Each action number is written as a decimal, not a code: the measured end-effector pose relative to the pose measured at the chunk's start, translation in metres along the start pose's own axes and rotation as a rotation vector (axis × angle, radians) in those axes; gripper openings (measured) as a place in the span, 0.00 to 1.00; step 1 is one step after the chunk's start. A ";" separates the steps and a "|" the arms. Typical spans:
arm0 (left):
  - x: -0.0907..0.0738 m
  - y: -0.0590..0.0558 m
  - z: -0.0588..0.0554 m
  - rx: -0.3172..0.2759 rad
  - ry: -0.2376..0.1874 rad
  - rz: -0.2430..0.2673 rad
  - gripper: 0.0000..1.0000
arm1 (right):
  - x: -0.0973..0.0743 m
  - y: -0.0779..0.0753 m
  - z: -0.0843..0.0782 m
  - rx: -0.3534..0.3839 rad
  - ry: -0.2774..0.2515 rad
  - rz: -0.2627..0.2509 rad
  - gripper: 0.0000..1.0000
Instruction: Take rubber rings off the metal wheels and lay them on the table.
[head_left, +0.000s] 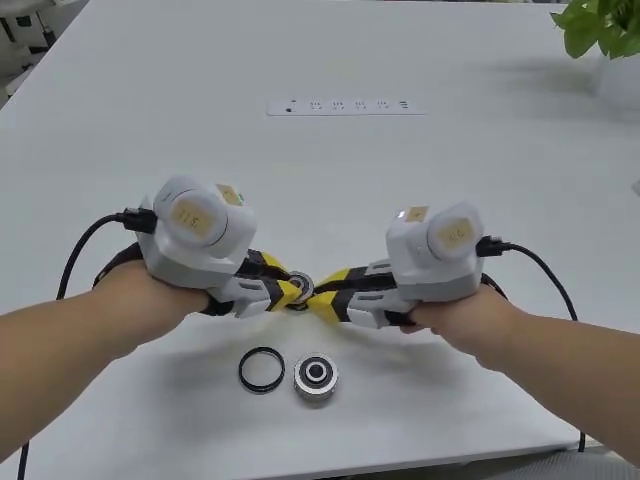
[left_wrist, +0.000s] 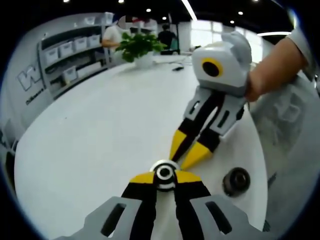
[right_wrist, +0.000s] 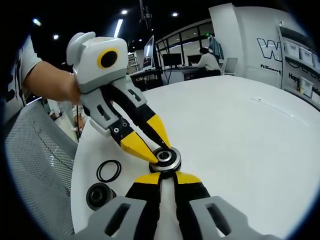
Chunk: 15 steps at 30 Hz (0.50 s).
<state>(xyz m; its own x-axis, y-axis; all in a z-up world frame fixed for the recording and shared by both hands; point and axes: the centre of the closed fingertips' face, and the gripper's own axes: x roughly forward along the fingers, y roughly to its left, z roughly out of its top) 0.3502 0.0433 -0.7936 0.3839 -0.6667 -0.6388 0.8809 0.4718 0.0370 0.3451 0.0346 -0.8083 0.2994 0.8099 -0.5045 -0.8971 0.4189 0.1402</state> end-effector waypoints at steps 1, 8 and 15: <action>0.000 0.000 0.000 0.000 0.000 0.000 0.13 | 0.000 0.000 0.000 0.000 0.000 -0.001 0.06; 0.000 0.000 0.000 -0.001 -0.001 0.002 0.13 | 0.000 0.000 0.000 0.002 0.001 -0.005 0.04; 0.000 0.000 0.001 -0.002 0.000 0.002 0.13 | 0.000 -0.001 0.000 0.018 0.000 -0.005 0.03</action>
<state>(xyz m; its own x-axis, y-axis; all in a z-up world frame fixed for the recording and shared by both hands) 0.3505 0.0429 -0.7933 0.3861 -0.6658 -0.6384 0.8795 0.4744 0.0372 0.3464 0.0340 -0.8087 0.3040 0.8076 -0.5054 -0.8896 0.4304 0.1527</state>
